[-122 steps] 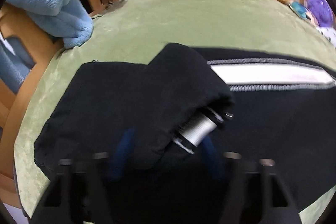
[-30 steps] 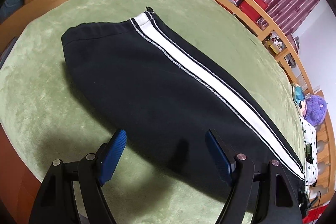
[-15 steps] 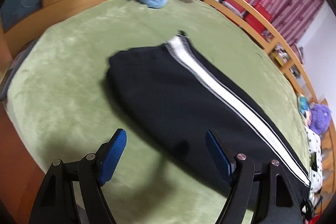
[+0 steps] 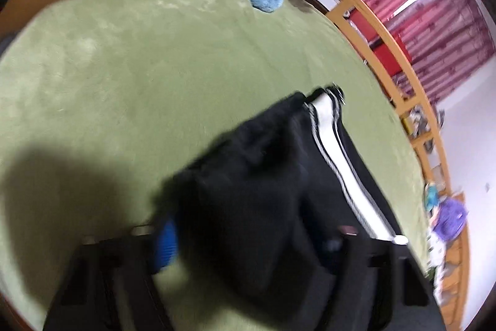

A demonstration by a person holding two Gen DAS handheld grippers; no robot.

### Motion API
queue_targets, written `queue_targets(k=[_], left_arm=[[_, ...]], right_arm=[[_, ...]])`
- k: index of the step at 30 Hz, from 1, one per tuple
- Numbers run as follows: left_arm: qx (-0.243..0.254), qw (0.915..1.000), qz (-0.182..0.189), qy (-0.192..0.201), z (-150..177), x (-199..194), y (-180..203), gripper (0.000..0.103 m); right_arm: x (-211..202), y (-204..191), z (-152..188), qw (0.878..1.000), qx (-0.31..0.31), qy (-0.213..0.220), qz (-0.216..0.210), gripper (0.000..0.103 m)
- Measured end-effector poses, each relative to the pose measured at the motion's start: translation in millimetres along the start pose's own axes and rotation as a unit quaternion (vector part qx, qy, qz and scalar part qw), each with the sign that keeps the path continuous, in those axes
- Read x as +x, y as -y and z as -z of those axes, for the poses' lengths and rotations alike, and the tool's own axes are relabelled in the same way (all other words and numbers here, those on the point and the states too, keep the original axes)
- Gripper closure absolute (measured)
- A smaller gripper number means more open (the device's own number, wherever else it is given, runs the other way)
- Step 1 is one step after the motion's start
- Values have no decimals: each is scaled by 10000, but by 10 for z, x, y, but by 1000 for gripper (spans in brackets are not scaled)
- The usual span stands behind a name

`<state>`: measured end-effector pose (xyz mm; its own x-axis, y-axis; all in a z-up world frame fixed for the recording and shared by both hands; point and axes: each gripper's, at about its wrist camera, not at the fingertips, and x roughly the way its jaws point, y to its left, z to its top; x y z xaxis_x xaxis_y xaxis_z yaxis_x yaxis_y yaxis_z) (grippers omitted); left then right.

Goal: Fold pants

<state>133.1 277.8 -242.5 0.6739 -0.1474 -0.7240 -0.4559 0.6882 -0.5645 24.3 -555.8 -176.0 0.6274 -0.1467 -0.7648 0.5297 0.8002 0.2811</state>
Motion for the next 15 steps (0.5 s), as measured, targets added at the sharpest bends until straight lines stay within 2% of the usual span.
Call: queue_targets(k=[1,2,3,5,7,9,10,11,13,14,15], left_arm=[[1,9997,210,-145,-40,36,-5,77],[-83,9980,583,-239,-81,14,-20,87],[-161,9970,743,-150,-105,-58,-25,87],[132,9948,1009,19,-151,-283,54,87],[313,9947,974,84,-148,-313,58,82],[186,9986,495,-70,-134,-131,-44,56],[-23,9992,223,-341,-135,-2,-136,55],[-160,9985,299,-435,-132,38,-197,54],[-319,9970,664,-235,-139,-35,-281,48],[-325,9974,639,-102,-150,-77,-281,41],[-299,9978,590,-13,-162,-85,-267,39]], right_arm=[[-15,-132,31,10000,-74,1,-49,35],[-13,-287,65,9998,-184,-12,-71,35],[-15,-381,104,9996,-263,-23,-73,35],[23,-612,164,9989,-448,-73,-139,35],[73,-866,247,9977,-613,-163,-248,35],[111,-1056,330,9960,-762,-251,-394,35],[143,-1158,371,9946,-873,-318,-451,35],[171,-1264,414,9930,-1006,-391,-484,35],[175,-1424,496,9898,-1238,-453,-547,35],[160,-1499,537,9880,-1361,-449,-577,35],[140,-1566,573,9863,-1469,-438,-604,35]])
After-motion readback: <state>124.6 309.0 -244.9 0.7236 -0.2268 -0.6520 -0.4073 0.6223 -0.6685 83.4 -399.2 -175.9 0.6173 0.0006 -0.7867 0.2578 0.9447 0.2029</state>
